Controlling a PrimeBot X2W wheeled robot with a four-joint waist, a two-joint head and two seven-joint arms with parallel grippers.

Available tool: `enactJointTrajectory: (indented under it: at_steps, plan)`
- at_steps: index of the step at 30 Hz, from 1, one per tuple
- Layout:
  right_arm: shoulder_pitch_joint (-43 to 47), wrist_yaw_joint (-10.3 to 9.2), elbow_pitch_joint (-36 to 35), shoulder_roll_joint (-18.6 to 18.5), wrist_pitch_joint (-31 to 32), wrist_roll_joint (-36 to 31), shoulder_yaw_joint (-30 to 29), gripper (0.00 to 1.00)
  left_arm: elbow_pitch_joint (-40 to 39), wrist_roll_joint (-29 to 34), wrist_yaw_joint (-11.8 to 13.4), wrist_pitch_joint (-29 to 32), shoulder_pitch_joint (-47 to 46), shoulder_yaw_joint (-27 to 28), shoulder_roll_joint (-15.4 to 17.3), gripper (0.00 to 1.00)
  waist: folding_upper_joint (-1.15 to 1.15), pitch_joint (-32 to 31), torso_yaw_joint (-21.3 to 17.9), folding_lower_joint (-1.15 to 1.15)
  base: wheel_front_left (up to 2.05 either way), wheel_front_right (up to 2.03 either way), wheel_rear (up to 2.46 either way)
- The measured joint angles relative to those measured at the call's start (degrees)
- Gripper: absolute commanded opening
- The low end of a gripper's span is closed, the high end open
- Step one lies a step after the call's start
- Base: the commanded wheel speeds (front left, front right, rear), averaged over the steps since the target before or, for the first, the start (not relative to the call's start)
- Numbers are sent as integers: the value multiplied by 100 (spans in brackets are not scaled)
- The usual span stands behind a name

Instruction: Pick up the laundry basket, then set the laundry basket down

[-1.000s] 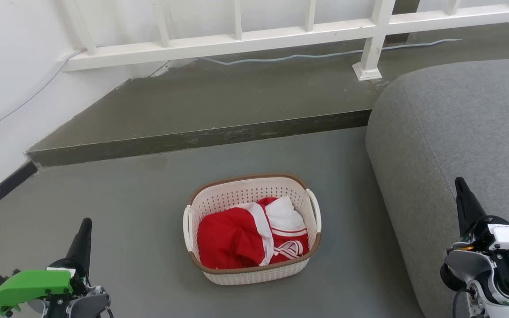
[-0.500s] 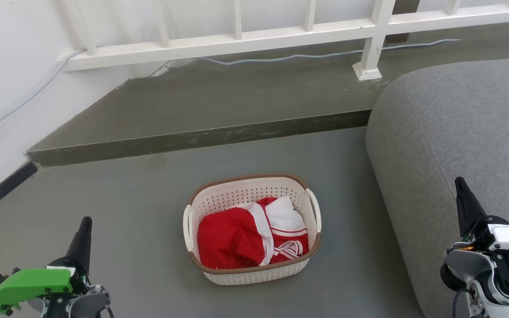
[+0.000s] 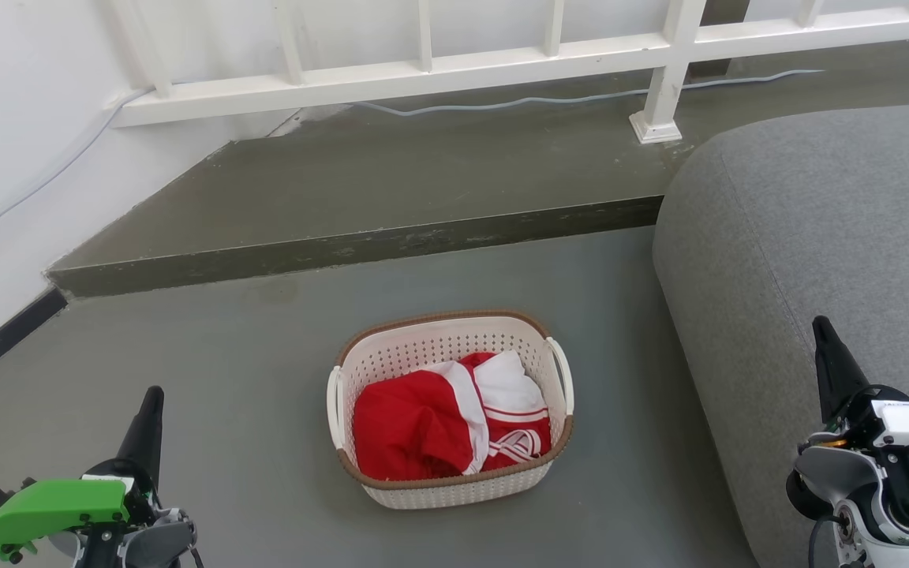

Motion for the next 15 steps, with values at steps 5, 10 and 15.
enactJointTrajectory:
  at_steps: [5,10,15]
  plan:
    - [0,0,0,0,1,0,-2,0,-1,0,0,0,-1,4,-1,0,0,0,0,0,0,0,0]
    - [0,0,-1,1,1,0,-3,0,-1,0,0,0,-2,8,-2,0,0,0,0,0,0,0,0]
    - [0,0,-2,2,18,0,-5,0,-3,1,-1,0,-2,10,-3,0,0,0,0,0,0,0,0]
